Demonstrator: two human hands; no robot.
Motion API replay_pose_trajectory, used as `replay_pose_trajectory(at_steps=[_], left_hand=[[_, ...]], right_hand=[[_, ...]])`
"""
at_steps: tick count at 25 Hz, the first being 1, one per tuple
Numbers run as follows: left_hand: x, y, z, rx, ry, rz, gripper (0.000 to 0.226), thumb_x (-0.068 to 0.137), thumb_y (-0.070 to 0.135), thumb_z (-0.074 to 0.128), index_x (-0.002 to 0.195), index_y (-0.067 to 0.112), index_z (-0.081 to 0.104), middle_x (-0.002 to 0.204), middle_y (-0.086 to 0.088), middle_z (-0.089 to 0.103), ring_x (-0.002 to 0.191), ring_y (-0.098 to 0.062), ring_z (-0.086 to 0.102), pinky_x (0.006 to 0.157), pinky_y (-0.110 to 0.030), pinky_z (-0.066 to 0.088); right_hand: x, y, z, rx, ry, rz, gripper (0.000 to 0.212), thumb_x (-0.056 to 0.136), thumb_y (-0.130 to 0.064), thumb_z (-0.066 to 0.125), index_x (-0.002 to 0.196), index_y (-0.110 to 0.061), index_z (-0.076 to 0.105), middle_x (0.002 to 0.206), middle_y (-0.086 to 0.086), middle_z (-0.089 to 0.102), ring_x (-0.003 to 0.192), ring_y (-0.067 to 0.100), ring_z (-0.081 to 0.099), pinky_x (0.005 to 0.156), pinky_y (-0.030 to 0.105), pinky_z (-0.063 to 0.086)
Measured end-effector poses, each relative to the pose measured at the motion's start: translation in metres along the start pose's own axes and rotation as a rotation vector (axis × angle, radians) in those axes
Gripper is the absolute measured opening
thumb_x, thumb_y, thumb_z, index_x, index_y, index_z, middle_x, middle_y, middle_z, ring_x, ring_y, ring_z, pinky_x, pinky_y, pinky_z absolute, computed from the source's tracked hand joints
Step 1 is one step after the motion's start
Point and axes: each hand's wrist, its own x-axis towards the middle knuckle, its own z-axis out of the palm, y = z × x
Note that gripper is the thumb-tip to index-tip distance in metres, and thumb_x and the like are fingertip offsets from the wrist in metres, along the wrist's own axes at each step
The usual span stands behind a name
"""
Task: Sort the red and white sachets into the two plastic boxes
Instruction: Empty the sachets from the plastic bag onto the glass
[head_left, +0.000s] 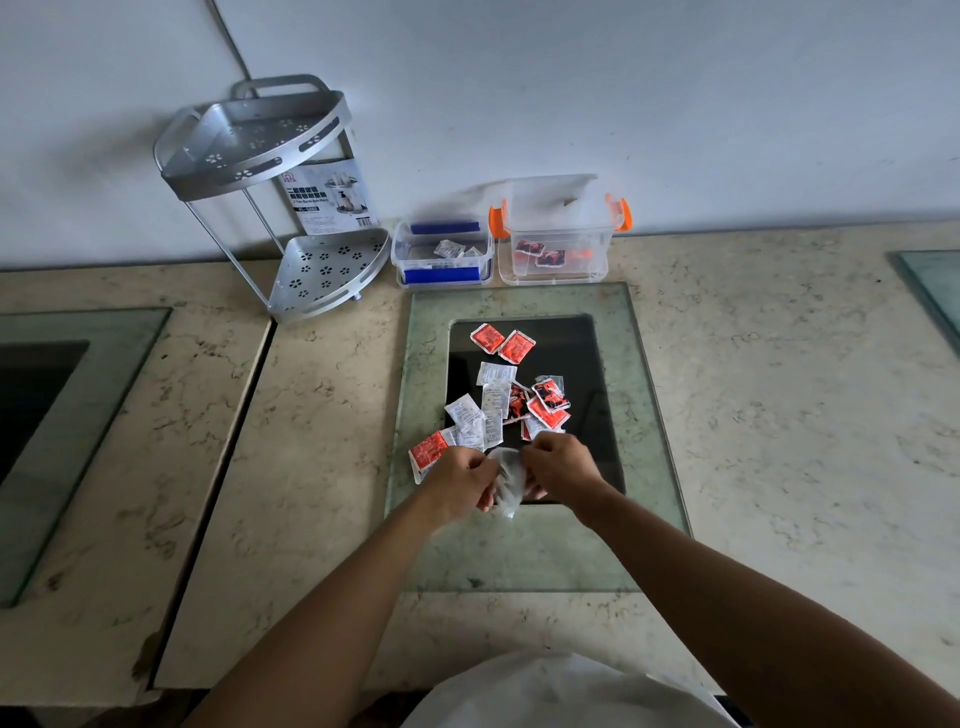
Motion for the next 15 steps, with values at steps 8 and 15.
replay_pose_trajectory(at_steps=[8,15], left_hand=[[-0.006,0.021,-0.028,0.743,0.078,0.16,0.035,0.081,0.032,0.065,0.055,0.015,0.048,0.055,0.0,0.05,0.056,-0.02,0.05,0.05,-0.03,0.034],[-0.011,0.005,-0.026,0.119,-0.053,-0.022,0.069,0.071,0.038,0.057,0.138,0.027,0.045,0.142,0.002,0.051,0.106,-0.009,0.056,0.083,-0.029,0.05]], right_hand=[[0.001,-0.01,-0.008,-0.527,0.192,-0.316,0.013,0.08,-0.028,0.067,0.077,-0.016,0.064,0.073,-0.001,0.066,0.064,0.018,0.061,0.053,0.03,0.047],[0.007,-0.02,-0.007,-0.342,0.083,-0.316,0.017,0.081,-0.023,0.07,0.074,-0.008,0.066,0.067,0.002,0.07,0.063,0.022,0.067,0.059,0.035,0.054]])
